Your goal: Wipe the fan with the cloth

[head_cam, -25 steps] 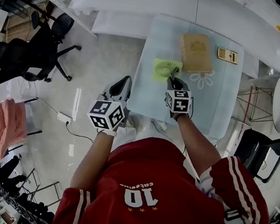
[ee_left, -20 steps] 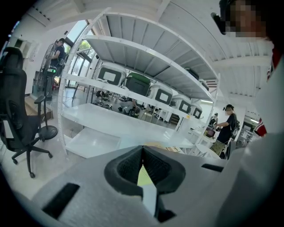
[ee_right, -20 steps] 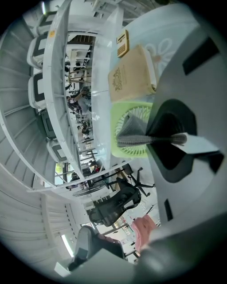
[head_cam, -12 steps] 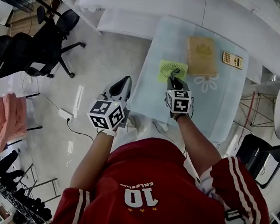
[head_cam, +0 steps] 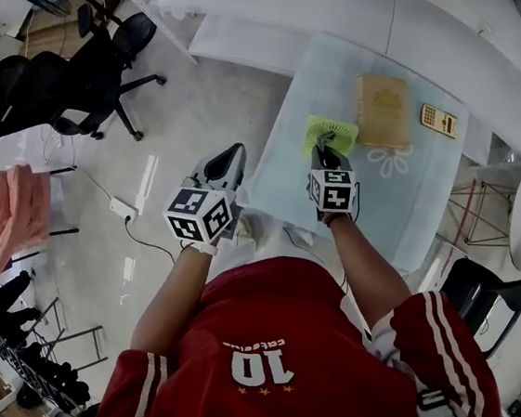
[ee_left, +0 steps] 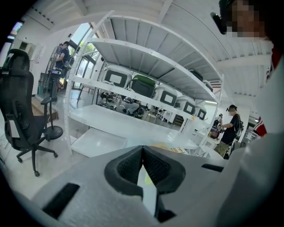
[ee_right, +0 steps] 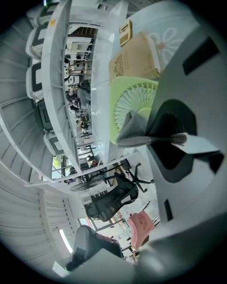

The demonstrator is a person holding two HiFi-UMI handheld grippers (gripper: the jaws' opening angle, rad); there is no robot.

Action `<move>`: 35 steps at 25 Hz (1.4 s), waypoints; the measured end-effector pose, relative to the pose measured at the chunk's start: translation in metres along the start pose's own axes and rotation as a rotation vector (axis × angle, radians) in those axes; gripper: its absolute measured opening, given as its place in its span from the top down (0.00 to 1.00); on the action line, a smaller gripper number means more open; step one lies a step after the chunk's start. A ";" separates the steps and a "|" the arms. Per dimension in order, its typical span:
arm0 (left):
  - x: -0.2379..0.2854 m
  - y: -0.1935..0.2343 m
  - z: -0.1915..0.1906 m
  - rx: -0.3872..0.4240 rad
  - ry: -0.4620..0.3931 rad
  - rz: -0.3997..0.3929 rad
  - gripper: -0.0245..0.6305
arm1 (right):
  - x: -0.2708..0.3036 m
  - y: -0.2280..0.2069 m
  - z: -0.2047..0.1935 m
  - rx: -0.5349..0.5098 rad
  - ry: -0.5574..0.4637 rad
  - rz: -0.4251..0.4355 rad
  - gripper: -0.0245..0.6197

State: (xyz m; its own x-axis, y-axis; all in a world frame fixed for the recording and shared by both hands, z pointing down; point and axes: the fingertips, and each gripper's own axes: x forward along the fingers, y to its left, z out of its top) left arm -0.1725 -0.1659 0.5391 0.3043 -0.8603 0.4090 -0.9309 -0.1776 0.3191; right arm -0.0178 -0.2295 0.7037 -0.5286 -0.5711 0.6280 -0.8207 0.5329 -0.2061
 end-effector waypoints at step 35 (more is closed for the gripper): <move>-0.022 0.012 0.003 -0.018 -0.024 -0.002 0.96 | -0.008 0.037 -0.001 -0.046 0.015 0.021 0.93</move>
State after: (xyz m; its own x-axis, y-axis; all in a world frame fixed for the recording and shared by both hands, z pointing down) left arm -0.1914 -0.1504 0.5309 0.3013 -0.8710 0.3880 -0.9265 -0.1712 0.3352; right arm -0.0436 -0.2045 0.6912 -0.5422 -0.5498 0.6354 -0.7982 0.5731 -0.1853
